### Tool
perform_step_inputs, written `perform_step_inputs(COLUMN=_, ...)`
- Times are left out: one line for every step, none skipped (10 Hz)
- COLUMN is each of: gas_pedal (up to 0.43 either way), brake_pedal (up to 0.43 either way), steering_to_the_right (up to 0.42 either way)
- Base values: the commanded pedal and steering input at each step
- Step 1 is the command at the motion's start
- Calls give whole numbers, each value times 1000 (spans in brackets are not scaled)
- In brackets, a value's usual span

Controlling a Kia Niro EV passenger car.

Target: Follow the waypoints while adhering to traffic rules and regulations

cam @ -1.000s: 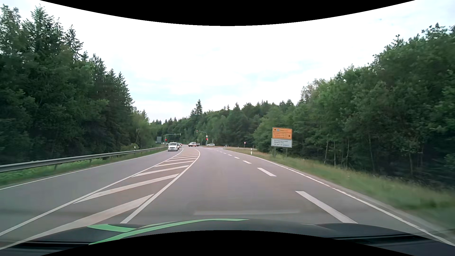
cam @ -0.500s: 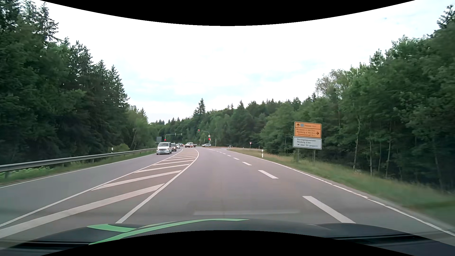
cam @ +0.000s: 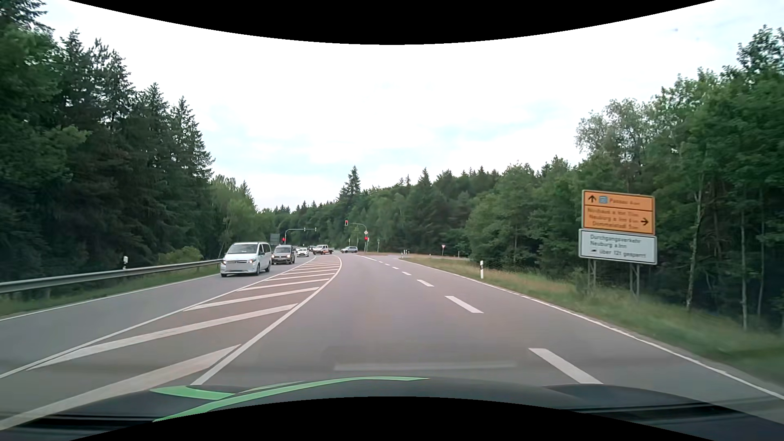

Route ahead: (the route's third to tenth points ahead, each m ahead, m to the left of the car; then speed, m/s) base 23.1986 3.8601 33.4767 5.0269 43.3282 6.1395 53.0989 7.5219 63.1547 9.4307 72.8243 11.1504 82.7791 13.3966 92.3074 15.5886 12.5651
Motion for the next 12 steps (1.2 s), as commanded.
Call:
perform_step_inputs(gas_pedal=0, brake_pedal=232, steering_to_the_right=-17)
perform_step_inputs(gas_pedal=0, brake_pedal=232, steering_to_the_right=-18)
perform_step_inputs(gas_pedal=0, brake_pedal=232, steering_to_the_right=-17)
perform_step_inputs(gas_pedal=0, brake_pedal=232, steering_to_the_right=-17)
perform_step_inputs(gas_pedal=0, brake_pedal=232, steering_to_the_right=-17)
perform_step_inputs(gas_pedal=0, brake_pedal=232, steering_to_the_right=-17)
perform_step_inputs(gas_pedal=0, brake_pedal=238, steering_to_the_right=-17)
perform_step_inputs(gas_pedal=0, brake_pedal=238, steering_to_the_right=-17)
perform_step_inputs(gas_pedal=0, brake_pedal=238, steering_to_the_right=-17)
perform_step_inputs(gas_pedal=0, brake_pedal=244, steering_to_the_right=-17)
perform_step_inputs(gas_pedal=0, brake_pedal=244, steering_to_the_right=-17)
perform_step_inputs(gas_pedal=0, brake_pedal=244, steering_to_the_right=-17)
